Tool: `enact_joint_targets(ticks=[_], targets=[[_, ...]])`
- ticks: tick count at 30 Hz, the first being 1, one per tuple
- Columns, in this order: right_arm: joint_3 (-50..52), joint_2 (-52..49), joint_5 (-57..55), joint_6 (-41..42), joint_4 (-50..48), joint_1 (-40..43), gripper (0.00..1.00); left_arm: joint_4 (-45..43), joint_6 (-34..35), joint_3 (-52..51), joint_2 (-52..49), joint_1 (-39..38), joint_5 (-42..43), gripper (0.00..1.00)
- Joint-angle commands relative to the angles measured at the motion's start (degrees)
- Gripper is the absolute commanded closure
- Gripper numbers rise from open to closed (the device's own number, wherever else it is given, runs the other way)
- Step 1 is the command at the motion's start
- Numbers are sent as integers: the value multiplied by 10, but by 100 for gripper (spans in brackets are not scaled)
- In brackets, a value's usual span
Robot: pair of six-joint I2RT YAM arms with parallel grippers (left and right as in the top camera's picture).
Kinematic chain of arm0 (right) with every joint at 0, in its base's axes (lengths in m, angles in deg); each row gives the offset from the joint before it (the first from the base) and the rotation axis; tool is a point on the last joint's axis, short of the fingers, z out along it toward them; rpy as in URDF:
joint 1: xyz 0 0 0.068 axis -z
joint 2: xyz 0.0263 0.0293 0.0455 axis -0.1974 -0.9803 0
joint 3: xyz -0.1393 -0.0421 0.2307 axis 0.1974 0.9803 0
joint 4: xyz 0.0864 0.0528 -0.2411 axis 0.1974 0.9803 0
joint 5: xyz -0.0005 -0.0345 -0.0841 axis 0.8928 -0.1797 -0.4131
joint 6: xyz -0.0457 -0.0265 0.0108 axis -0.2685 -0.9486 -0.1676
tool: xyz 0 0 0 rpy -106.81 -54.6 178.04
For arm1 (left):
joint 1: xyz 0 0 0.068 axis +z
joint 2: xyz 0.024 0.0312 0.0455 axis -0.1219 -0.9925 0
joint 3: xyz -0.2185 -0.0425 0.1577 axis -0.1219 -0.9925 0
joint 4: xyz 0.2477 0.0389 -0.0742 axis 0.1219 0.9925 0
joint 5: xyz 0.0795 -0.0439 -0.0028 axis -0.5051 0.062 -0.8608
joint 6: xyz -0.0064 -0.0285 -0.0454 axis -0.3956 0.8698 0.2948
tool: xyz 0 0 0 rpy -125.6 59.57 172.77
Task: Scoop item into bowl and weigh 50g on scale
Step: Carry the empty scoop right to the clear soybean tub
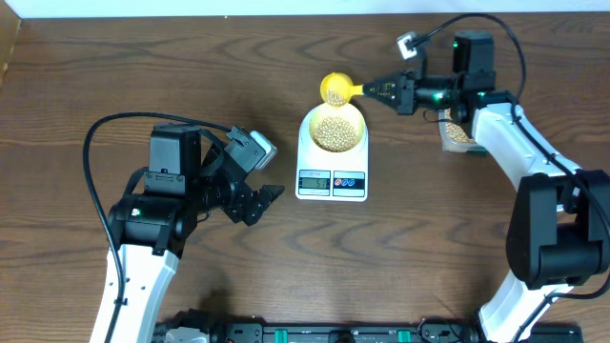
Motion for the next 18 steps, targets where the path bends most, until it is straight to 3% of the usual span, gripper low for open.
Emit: enact_joint_targets(ticks=[1, 18], targets=[[0, -2, 32, 43, -4, 13, 98, 2, -7, -2, 0, 2, -1, 15], [0, 10, 2, 67, -63, 31, 99, 2, -7, -2, 0, 2, -1, 16]])
